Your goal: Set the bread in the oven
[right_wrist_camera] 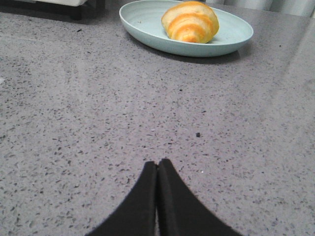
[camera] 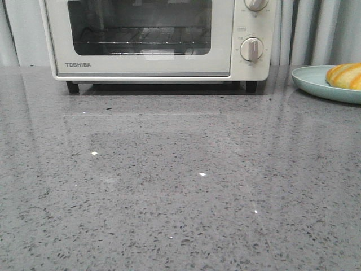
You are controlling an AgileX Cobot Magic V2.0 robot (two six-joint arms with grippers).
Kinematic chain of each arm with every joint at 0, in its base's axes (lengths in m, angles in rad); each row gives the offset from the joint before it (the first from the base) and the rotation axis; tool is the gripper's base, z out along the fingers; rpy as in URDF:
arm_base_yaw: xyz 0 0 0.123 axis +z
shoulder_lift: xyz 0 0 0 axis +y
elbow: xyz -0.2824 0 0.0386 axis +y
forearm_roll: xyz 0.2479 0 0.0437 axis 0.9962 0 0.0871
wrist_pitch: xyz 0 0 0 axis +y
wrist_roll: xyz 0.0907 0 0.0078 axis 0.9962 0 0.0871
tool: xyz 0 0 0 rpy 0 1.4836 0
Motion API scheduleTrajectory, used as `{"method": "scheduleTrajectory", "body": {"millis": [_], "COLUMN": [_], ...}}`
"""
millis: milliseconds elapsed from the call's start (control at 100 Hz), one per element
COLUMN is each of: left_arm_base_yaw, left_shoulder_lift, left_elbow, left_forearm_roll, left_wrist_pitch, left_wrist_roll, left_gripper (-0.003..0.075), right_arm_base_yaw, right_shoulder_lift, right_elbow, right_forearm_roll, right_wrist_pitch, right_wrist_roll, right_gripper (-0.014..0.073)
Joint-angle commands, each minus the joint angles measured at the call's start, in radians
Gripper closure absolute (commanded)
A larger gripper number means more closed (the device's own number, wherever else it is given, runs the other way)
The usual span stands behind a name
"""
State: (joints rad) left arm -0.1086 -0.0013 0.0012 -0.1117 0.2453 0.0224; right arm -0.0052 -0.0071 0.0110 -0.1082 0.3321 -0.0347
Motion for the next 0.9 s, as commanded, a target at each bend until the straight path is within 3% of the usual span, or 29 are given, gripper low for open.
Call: {"method": "scheduleTrajectory", "body": {"millis": [0,680,890], "left_arm_base_yaw": [0.005,0.005,0.005], "left_shoulder_lift": [-0.027,-0.027,-0.027], "left_elbow": [0.021,0.021,0.021], "left_forearm_roll": [-0.011,-0.011,-0.020], "left_wrist_pitch": [-0.074,-0.074,-0.074], "left_wrist_roll": [-0.009,-0.009,-0.008], "left_gripper": [0.0741,0.0741,0.0741], "right_arm_base_yaw": [0.002,0.002,0.002], "right_shoulder_lift": [-0.022,-0.022,-0.022], "right_elbow": [0.025,0.025,0.025], "right_forearm_roll": [0.003,0.001,0.000], "right_wrist_pitch": [-0.042,-0.044,-0.172], "right_wrist_roll": [-0.007,-0.007,-0.007], "right_gripper": [0.0650,0.0650,0.0650]}}
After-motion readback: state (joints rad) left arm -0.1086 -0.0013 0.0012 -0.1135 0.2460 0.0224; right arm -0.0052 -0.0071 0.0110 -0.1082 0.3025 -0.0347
